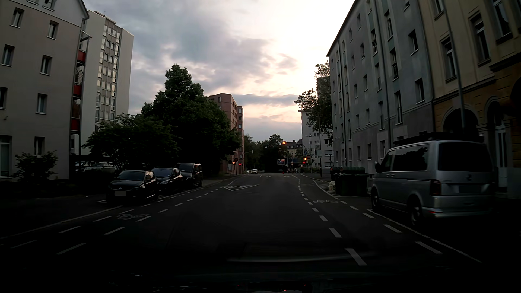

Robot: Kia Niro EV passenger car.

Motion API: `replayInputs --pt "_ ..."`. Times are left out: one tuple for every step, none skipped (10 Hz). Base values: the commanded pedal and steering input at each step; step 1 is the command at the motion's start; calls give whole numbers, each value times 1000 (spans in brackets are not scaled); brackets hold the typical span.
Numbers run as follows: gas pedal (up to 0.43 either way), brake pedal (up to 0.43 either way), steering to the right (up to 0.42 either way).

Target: Follow the waypoints while adhering to traffic rules and regulations

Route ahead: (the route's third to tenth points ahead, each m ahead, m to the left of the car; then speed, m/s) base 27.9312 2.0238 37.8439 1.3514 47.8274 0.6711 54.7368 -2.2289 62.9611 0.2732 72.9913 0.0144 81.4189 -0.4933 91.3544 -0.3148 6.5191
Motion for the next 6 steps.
replayInputs --pt "59 0 12" --pt "59 0 12" --pt "59 0 12" --pt "59 0 12" --pt "59 0 12" --pt "59 0 12"
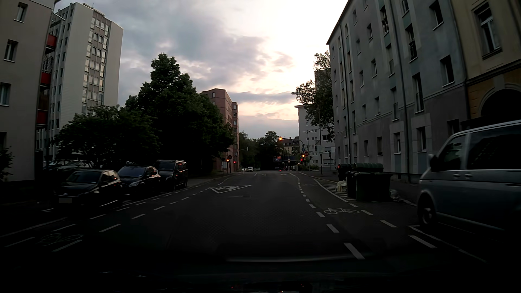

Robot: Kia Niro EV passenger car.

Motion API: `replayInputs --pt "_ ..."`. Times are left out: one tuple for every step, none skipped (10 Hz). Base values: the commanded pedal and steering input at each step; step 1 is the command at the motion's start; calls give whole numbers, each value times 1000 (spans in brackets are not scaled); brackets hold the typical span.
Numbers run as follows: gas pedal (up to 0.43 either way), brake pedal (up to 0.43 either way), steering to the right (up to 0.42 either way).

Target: Follow the waypoints while adhering to traffic rules and regulations

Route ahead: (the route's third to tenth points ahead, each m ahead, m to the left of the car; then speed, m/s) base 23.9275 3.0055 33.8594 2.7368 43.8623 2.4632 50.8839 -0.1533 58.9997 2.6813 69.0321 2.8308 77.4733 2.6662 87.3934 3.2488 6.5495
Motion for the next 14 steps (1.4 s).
replayInputs --pt "59 0 12" --pt "59 0 12" --pt "59 0 12" --pt "59 0 12" --pt "59 0 12" --pt "59 0 15" --pt "59 0 14" --pt "59 0 14" --pt "59 0 14" --pt "59 0 14" --pt "59 0 14" --pt "59 0 15" --pt "59 0 14" --pt "59 0 14"
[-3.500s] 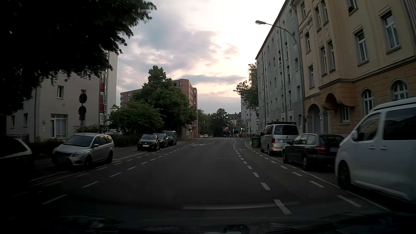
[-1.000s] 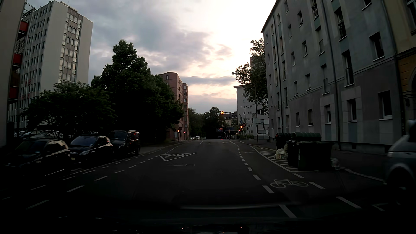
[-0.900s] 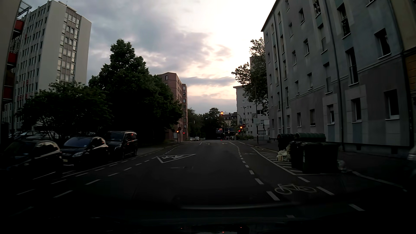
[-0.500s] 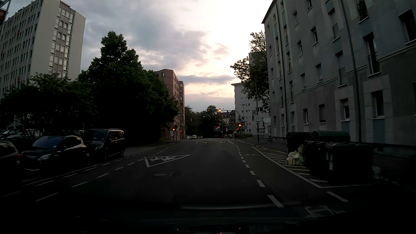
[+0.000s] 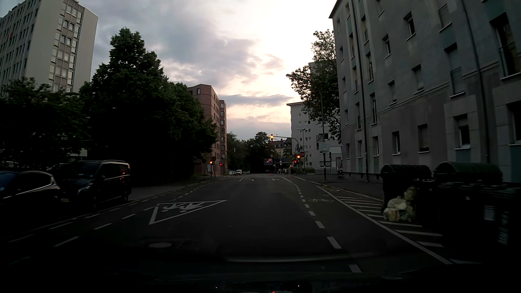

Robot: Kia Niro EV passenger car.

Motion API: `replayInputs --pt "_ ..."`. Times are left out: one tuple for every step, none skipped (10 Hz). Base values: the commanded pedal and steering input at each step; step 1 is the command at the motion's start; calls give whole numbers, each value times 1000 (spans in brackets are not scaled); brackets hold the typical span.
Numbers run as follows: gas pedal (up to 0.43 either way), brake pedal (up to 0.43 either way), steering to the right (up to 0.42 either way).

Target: Follow the waypoints while adhering to traffic rules and regulations

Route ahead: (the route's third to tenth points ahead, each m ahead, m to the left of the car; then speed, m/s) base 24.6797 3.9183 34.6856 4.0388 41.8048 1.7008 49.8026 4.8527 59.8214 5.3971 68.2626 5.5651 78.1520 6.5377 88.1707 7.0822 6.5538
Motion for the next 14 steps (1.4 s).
replayInputs --pt "59 0 15" --pt "59 0 16" --pt "59 0 17" --pt "59 0 17" --pt "47 0 16" --pt "39 0 16" --pt "39 0 16" --pt "39 0 16" --pt "39 0 15" --pt "39 0 14" --pt "39 0 12" --pt "39 0 11" --pt "39 0 10" --pt "39 0 10"
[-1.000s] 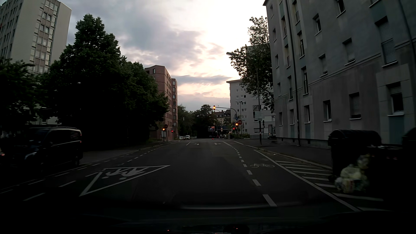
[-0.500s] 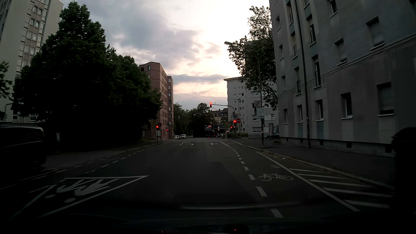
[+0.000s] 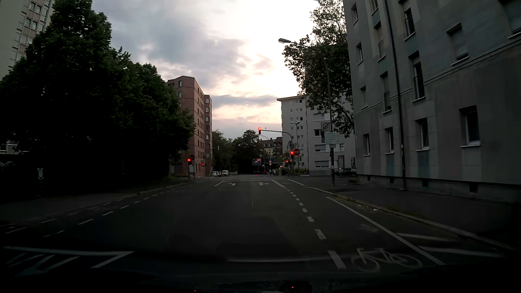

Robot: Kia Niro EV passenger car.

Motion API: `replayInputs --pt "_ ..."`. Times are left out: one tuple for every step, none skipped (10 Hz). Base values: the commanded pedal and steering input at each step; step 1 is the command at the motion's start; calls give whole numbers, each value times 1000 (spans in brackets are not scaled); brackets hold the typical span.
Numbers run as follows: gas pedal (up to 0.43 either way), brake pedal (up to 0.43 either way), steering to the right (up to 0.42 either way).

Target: Follow the waypoints while adhering to traffic rules and regulations

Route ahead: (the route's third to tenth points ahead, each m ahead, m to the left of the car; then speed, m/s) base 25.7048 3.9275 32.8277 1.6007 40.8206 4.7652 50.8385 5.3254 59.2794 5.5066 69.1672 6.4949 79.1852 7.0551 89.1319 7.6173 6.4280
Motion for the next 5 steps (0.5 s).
replayInputs --pt "39 0 7" --pt "39 0 2" --pt "39 0 0" --pt "39 0 3" --pt "39 0 2"
